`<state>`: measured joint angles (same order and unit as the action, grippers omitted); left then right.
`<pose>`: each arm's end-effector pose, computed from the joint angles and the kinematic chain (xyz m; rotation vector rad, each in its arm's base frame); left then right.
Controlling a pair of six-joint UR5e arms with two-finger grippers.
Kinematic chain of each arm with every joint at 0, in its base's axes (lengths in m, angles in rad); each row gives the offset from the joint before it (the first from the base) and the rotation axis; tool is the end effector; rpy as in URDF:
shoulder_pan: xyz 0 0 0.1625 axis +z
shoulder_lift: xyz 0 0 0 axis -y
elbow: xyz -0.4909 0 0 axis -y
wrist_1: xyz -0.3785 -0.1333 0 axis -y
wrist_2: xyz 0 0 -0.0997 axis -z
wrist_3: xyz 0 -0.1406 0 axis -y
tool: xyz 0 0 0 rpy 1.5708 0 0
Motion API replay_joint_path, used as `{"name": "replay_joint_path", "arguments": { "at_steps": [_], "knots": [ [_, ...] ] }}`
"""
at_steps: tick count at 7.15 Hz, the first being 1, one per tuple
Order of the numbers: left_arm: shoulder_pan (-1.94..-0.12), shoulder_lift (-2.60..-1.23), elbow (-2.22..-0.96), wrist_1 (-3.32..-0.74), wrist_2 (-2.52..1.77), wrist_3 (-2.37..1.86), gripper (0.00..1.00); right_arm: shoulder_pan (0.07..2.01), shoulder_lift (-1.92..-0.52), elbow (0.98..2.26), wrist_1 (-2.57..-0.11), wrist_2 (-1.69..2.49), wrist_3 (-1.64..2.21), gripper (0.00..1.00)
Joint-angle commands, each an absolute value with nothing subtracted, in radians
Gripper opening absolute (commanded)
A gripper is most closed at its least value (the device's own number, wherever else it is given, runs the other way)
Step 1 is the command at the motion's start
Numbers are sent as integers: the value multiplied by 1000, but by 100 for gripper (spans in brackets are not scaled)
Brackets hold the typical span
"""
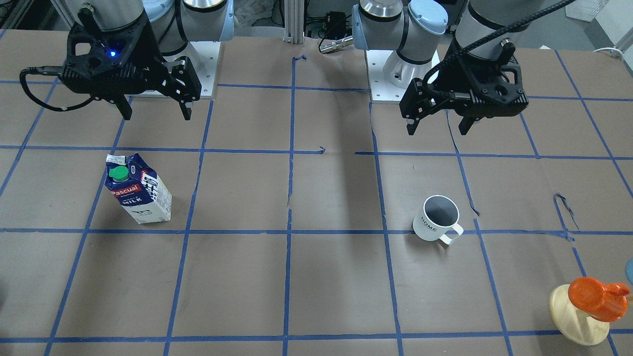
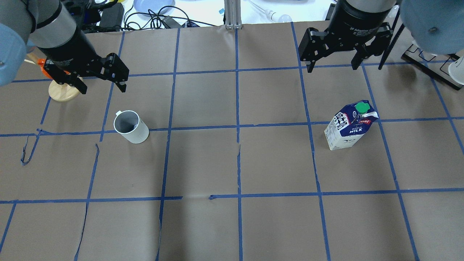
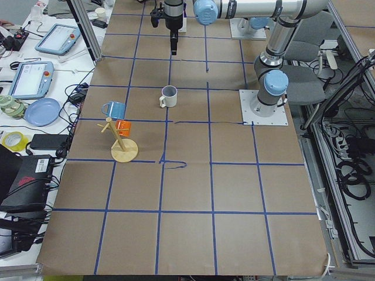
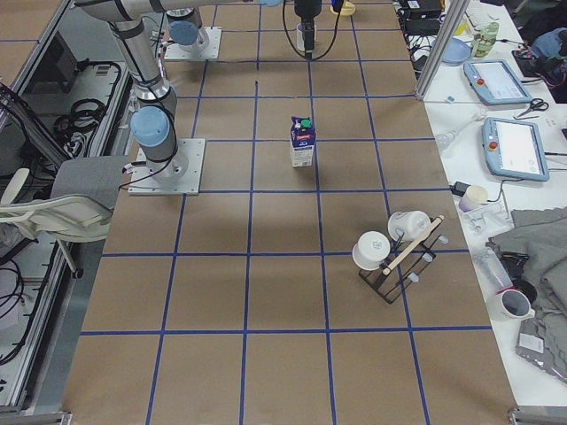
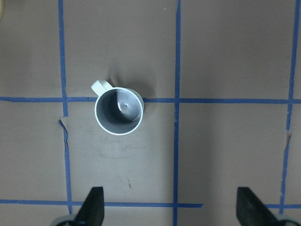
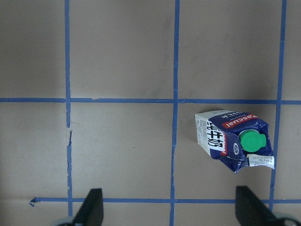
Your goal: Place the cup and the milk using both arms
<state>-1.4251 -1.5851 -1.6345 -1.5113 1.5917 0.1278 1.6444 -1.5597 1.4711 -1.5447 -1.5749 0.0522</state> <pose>-0.0591 -0.4953 0.4815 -0.0276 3.1231 0.0331 0.1685 -0.4797 0.5528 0.0334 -3.1397 0.0984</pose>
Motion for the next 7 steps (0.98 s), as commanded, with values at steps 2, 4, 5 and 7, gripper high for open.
{"name": "replay_joint_path", "arguments": {
  "at_steps": [2, 4, 5, 7],
  "knots": [
    [-1247, -1650, -1868, -1225, 1583, 230, 100, 1644, -1559, 1473, -1545, -1577, 52, 100],
    [-1247, -1710, -1925, -1105, 1582, 232, 100, 1644, -1559, 1473, -1545, -1575, 52, 100],
    [-1249, -1735, -1922, -1094, 1582, 232, 100, 1644, -1559, 1473, -1545, -1577, 52, 100],
    [-1249, -1787, -1922, -1054, 1530, 219, 98, 1643, -1559, 1473, -1545, -1575, 52, 100]
  ]
}}
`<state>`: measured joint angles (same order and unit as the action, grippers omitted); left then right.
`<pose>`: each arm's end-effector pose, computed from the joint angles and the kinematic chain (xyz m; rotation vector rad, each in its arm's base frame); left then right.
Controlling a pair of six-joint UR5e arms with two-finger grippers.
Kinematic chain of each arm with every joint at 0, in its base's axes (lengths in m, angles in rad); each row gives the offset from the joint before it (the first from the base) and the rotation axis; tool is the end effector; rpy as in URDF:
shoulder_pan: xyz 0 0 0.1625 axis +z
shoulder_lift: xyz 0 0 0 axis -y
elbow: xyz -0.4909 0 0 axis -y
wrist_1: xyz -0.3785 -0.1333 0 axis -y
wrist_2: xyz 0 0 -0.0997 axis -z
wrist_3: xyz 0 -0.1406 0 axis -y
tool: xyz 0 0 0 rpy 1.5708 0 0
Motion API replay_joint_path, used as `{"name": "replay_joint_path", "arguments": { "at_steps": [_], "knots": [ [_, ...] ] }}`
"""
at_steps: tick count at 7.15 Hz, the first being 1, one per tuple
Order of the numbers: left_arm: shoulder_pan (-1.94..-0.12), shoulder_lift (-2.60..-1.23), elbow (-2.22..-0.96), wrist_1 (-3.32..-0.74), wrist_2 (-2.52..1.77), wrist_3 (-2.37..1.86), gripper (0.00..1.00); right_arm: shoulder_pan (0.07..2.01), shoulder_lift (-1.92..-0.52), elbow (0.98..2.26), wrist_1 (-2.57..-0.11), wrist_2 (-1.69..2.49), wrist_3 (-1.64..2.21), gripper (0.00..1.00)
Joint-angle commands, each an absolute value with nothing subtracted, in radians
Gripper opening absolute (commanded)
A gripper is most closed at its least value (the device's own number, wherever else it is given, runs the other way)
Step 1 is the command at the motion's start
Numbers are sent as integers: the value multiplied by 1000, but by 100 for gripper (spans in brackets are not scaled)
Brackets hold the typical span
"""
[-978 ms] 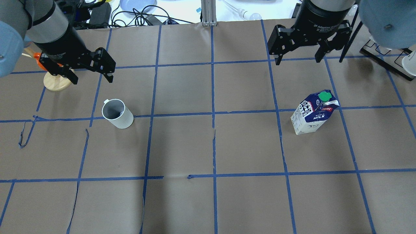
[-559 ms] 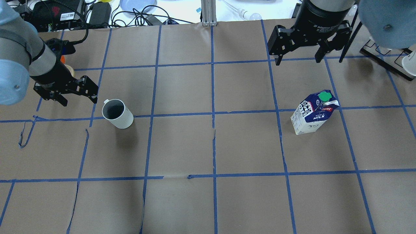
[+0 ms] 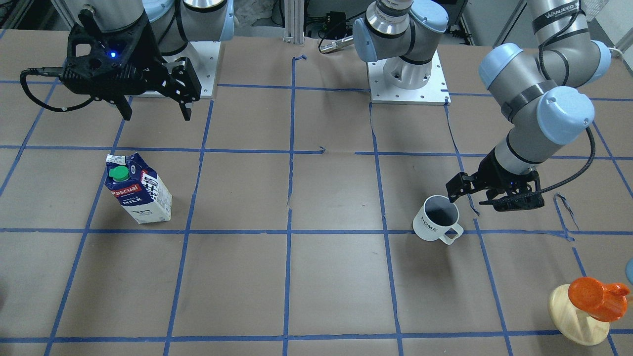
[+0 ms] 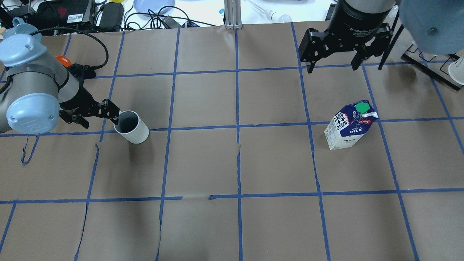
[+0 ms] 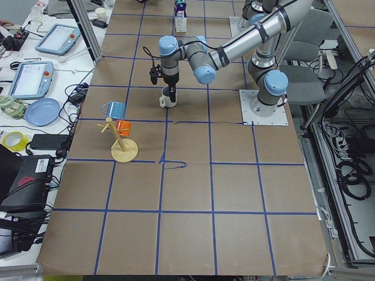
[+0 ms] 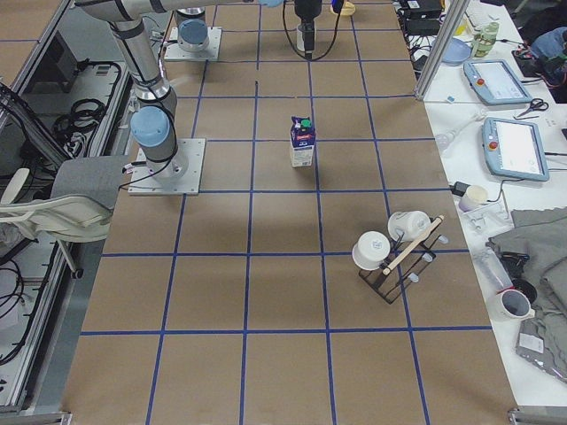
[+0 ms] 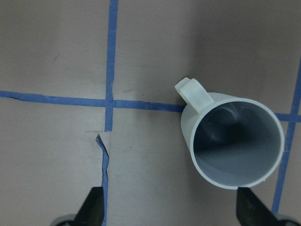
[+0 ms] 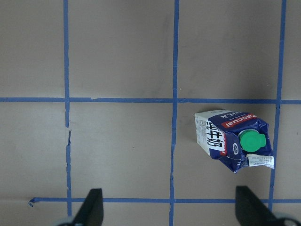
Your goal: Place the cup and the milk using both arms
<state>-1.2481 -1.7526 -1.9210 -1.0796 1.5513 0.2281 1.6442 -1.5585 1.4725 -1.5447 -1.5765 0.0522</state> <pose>0.0323 -0.5257 0.3088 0.1477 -3.1078 -0.0529 0.1682 -0.4800 0.5515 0.0330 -3.1381 0.0944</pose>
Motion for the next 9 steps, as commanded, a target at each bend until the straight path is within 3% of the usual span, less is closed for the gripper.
{"name": "replay_joint_path", "arguments": {
  "at_steps": [1, 2, 3, 5, 9],
  "knots": [
    [-1249, -1805, -1924, -1036, 1523, 221, 86, 1643, -1559, 1473, -1545, -1577, 51, 100],
    [-1249, -1827, -1925, -1035, 1523, 218, 45, 1644, -1559, 1473, -1545, -1575, 51, 100],
    [-1249, -1841, -1925, -1034, 1520, 218, 14, 1643, -1559, 1473, -1545, -1577, 51, 100],
    [-1264, -1842, -1922, -1031, 1485, 145, 0, 1643, -1559, 1473, -1545, -1577, 51, 100],
    [-1375, -1752, -1919, -1055, 1447, -22, 0, 1641, -1559, 1473, -1545, -1577, 51, 100]
  ]
}}
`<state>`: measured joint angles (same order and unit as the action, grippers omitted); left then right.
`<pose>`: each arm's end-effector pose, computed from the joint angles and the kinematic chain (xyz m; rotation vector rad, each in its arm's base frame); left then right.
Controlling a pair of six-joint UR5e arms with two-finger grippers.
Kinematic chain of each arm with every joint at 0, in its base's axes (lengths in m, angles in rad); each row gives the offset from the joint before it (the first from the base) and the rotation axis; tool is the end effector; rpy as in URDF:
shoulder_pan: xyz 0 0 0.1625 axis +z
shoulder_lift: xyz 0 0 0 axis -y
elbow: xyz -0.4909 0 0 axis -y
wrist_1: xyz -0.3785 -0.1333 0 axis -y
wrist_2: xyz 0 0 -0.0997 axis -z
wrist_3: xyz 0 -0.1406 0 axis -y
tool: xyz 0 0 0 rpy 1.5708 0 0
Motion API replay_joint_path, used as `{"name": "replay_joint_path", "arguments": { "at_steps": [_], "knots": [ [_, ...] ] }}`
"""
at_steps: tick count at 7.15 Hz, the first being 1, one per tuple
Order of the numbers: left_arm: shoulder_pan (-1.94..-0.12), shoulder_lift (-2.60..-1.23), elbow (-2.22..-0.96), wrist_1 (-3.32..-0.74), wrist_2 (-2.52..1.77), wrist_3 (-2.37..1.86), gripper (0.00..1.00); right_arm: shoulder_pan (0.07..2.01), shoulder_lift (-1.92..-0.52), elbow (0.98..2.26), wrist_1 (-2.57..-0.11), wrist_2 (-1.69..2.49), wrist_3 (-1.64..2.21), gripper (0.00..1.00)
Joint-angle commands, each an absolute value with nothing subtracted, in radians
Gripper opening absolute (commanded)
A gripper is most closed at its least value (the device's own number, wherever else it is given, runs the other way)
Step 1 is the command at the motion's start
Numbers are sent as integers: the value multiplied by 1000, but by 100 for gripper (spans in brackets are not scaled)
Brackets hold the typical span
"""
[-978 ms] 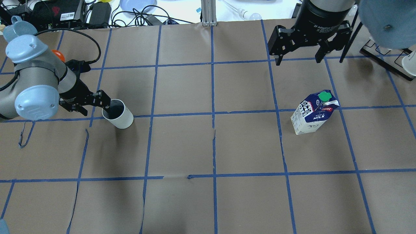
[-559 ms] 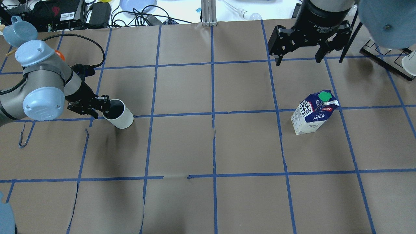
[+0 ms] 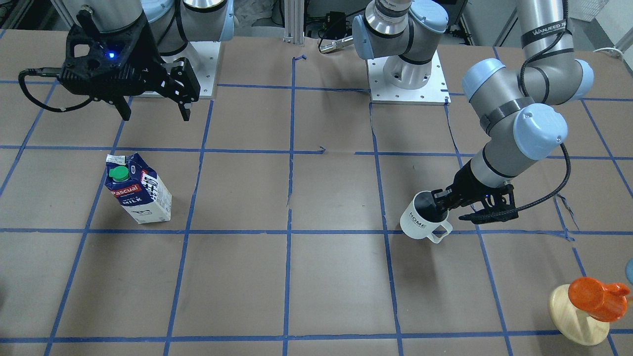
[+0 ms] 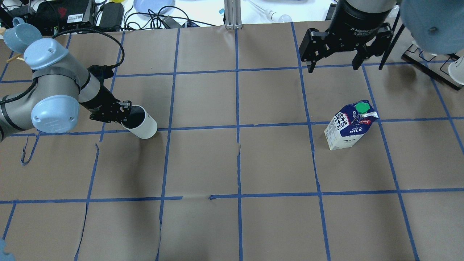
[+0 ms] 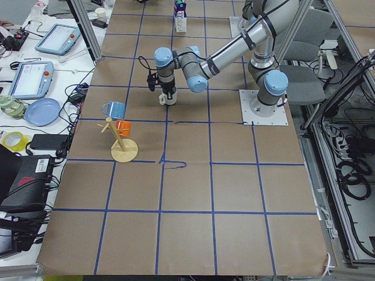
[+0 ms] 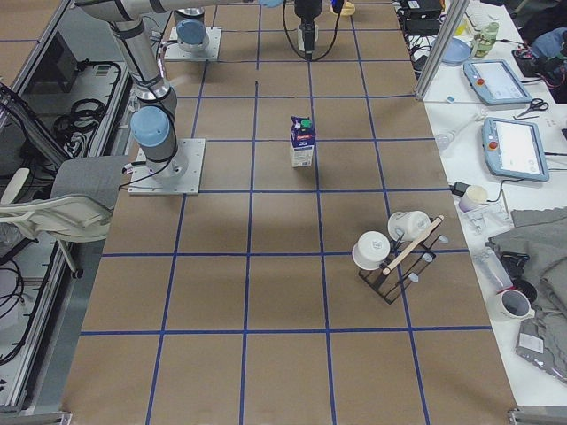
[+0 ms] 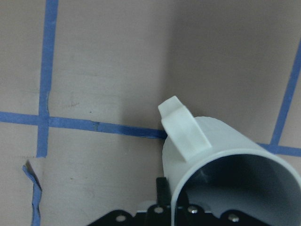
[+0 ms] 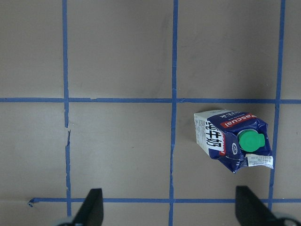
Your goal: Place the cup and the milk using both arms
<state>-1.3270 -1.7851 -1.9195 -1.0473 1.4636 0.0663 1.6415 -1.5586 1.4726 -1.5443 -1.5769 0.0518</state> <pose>-0.0188 -0.5391 0.2965 0.2717 -3.0172 -0.0340 0.1668 -0.4804 0.5515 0.0294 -3.1376 0.0938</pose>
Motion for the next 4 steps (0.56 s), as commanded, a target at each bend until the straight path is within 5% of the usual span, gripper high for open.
{"name": "replay_joint_path", "arguments": {
  "at_steps": [1, 4],
  "knots": [
    [-1494, -1721, -1919, -1060, 1451, -125, 0, 1638, -1559, 1473, -1545, -1578, 49, 100],
    [-1785, -1733, -1917, -1010, 1454, -466, 0, 1632, -1559, 1473, -1543, -1586, 34, 100]
  ]
}}
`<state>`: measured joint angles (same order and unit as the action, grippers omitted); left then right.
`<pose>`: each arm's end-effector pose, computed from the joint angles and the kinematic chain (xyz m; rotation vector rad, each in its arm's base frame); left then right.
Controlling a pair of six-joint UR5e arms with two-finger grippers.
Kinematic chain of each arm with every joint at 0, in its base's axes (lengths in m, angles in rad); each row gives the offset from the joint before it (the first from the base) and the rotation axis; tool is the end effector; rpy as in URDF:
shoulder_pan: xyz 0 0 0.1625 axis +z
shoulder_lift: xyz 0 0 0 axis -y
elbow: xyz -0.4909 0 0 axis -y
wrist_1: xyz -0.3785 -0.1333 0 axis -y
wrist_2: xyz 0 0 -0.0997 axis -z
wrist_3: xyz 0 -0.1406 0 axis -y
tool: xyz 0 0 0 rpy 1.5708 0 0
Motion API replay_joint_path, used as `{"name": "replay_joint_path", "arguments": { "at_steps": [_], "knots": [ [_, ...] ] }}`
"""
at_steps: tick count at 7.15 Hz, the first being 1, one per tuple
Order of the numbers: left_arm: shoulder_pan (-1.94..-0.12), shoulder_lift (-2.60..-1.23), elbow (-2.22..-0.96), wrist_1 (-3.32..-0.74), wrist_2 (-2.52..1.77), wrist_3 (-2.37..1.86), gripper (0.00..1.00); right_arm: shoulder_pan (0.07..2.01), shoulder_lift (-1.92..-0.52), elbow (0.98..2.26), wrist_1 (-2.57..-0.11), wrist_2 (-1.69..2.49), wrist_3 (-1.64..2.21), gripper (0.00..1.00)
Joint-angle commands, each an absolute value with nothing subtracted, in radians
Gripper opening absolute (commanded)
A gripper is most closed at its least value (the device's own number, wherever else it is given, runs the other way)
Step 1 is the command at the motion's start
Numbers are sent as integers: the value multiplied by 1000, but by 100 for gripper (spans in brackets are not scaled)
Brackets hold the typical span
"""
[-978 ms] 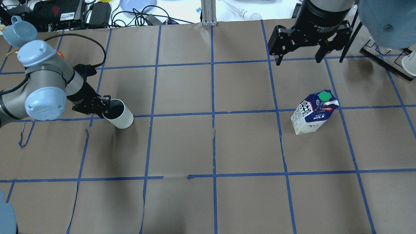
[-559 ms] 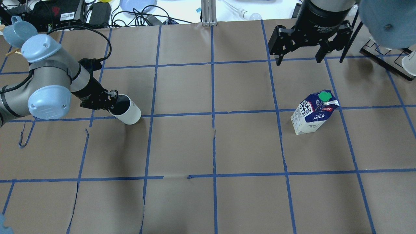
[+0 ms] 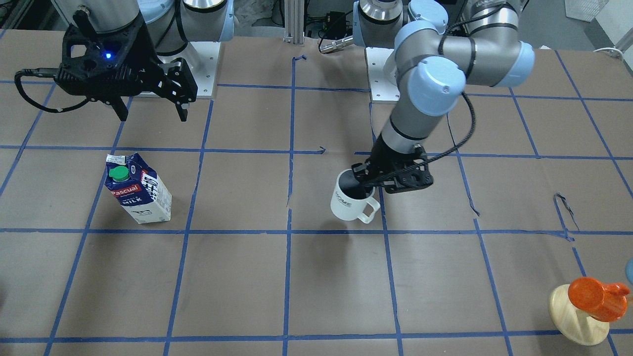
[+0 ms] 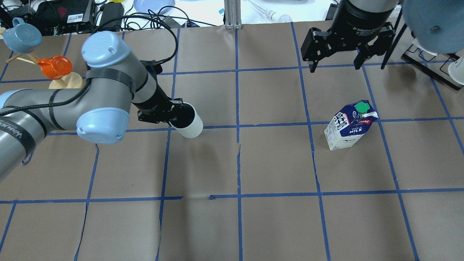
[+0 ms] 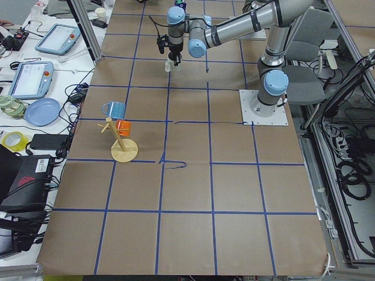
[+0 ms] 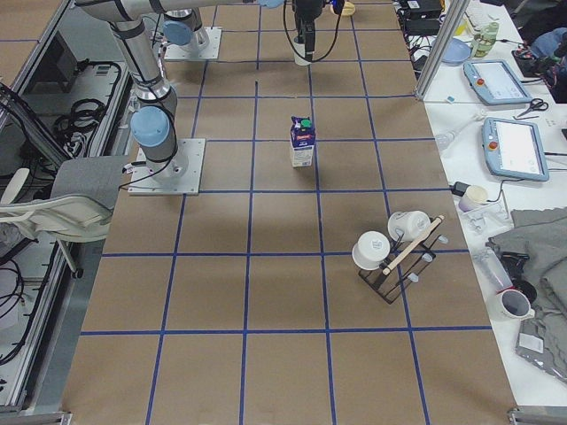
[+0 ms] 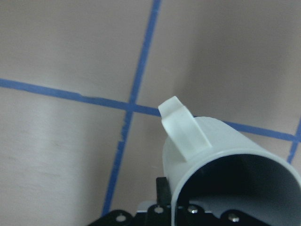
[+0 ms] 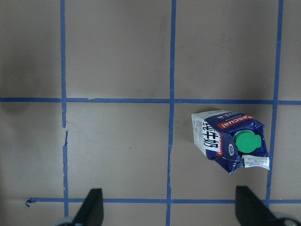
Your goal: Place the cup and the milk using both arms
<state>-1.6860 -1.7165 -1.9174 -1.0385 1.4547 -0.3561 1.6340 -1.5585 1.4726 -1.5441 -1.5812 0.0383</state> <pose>-0.2072 -0.4895 0.3337 0.3593 -2.9979 0.0177 0.1626 -0.4817 0.5514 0.0385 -3.1326 0.0935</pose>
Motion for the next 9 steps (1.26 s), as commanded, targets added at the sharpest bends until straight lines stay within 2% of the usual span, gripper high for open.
{"name": "replay_joint_path", "arguments": {
  "at_steps": [1, 4, 7, 9],
  "knots": [
    [-1787, -1764, -1916, -962, 1453, -475, 0, 1632, -1559, 1473, -1539, -1589, 28, 100],
    [-1801, -1885, -1786, -865, 1439, -610, 0, 1632, -1559, 1502, -1539, -1591, 23, 100],
    [-1839, -1940, -1782, -861, 1443, -609, 0, 1467, -1519, 1613, -1612, -1575, -119, 100],
    [-1847, -1965, -1786, -821, 1442, -606, 0, 1414, -1459, 1631, -1652, -1581, -196, 100]
  ]
}}
